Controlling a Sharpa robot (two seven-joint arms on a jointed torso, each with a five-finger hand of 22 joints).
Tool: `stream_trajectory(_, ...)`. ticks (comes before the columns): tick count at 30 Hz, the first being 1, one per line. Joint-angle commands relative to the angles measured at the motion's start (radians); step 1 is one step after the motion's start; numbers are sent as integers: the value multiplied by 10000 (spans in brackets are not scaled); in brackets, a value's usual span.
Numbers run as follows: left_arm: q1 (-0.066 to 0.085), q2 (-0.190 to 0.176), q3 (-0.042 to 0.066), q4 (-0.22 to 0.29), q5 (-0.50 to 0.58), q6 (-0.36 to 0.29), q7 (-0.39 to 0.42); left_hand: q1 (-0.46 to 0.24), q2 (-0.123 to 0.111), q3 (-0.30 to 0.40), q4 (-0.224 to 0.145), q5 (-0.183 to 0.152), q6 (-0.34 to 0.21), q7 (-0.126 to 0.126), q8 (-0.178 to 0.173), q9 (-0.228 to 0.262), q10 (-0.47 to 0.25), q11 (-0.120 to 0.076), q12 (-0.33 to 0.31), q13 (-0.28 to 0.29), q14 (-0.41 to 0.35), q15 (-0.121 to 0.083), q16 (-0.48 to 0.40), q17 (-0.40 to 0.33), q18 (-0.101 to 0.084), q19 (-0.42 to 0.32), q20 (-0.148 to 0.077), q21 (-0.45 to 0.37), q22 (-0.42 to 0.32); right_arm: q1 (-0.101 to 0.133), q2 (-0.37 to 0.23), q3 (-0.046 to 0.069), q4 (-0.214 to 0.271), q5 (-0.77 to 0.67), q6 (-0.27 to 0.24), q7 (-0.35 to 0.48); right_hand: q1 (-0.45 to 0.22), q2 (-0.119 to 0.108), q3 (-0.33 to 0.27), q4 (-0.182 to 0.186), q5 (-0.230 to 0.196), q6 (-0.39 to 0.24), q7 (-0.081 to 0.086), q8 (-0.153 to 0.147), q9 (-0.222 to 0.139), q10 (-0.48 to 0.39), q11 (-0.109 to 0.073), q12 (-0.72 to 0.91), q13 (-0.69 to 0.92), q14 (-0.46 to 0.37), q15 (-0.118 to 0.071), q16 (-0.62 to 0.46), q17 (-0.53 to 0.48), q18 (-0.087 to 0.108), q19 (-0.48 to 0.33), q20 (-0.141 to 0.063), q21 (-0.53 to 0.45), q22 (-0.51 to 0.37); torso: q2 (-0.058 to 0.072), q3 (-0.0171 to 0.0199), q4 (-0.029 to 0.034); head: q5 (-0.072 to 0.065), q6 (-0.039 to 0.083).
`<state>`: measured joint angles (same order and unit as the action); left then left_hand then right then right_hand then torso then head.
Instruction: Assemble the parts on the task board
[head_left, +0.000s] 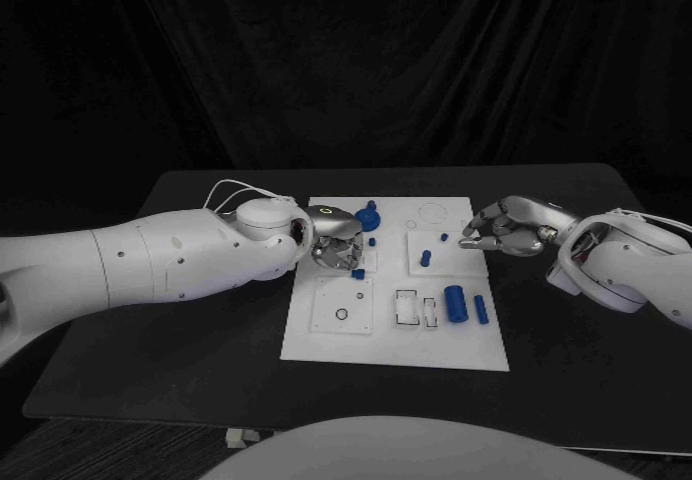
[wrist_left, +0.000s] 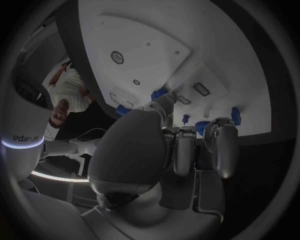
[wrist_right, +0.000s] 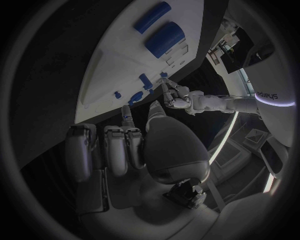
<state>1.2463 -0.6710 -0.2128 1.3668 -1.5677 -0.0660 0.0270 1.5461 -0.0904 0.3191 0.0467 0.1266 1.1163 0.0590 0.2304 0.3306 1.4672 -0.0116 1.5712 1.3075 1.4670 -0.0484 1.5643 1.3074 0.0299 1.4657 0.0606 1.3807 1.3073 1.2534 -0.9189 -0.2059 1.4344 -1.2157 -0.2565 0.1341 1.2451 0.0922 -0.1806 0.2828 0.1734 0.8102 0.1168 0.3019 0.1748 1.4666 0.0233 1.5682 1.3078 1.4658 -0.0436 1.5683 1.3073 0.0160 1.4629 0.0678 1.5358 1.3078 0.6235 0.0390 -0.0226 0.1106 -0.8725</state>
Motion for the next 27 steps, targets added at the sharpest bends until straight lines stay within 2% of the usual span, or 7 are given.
stream_trajectory(1,-40,-4,6,-1,6,-67,41,3,-82,49,3,-62,-125,27,86,18,1035,-44,-4,2633,1038,-86,65,2634,133,-2,34,-40,2066,-30,-15,6,13,-9,81,-155,101,-17,-5,-55,-56,58,2,37,-13,1042,52,26,2630,1050,83,25,2635,-47,862,67,-30,2480,1,0,1,-4,-1)
stream_trajectory(6,-80,-36,6,-7,6,-179,90,-18,-82,69,39,-97,-416,70,139,81,1035,-1,-4,2633,1038,-57,65,2634,139,-29,53,-40,2060,-37,-15,6,11,-9,116,-178,107,-15,-7,-56,-75,68,0,43,-12,1042,51,26,2630,1050,82,25,2635,-46,859,67,-35,2478,3,2,0,10,-1)
stream_trajectory(8,-93,-75,6,13,6,-405,175,-64,-117,27,86,-179,-821,102,131,115,1035,44,-4,2633,1038,-18,65,2634,144,-47,64,-39,2054,-39,-17,6,11,-9,121,-187,107,-15,-7,-56,-75,68,0,43,-12,1042,51,26,2630,1050,82,25,2635,-46,859,67,-35,2478,2,4,2,2,-1)
stream_trajectory(10,-99,-117,6,44,6,-640,276,-87,-134,2,104,-223,-881,113,144,129,1035,46,-4,2633,1038,-17,65,2634,140,-33,62,-11,2061,-41,-20,6,13,-9,121,-190,107,-15,-7,-56,-75,68,0,43,-12,1042,51,26,2630,1050,82,25,2635,-46,859,67,-35,2478,0,4,2,3,-1)
stream_trajectory(14,-109,-313,7,238,6,-1773,821,-197,-192,-101,212,-328,-1076,194,214,188,1035,60,-4,2633,1038,-24,65,2634,103,77,22,181,2113,-43,-50,6,34,-9,107,-193,107,-15,-7,-56,-75,68,0,43,-12,1042,51,26,2630,1050,82,25,2635,-46,859,67,-35,2478,-10,5,1,-12,-1)
stream_trajectory(21,-100,-765,11,860,6,-3231,1636,-650,-293,-374,695,-39,-1289,239,451,328,1035,72,-4,2633,1038,-48,65,2634,19,315,-16,563,2217,-44,-96,6,65,-9,59,-188,117,-15,-12,-56,-106,77,-1,47,-13,1042,46,26,2630,1050,80,25,2635,-45,858,67,-37,2477,-37,21,-10,-49,-1)
stream_trajectory(27,-83,-944,12,1198,1,-3126,1533,-1231,-393,-729,1260,-39,-1532,329,390,293,1035,210,-4,2633,1038,51,65,2634,-12,400,47,693,2253,-44,-88,6,96,-9,49,-192,117,-16,-15,-56,-113,78,-1,46,-13,1042,45,26,2630,1050,80,25,2635,-47,862,67,-31,2480,-33,37,-21,-54,-1)
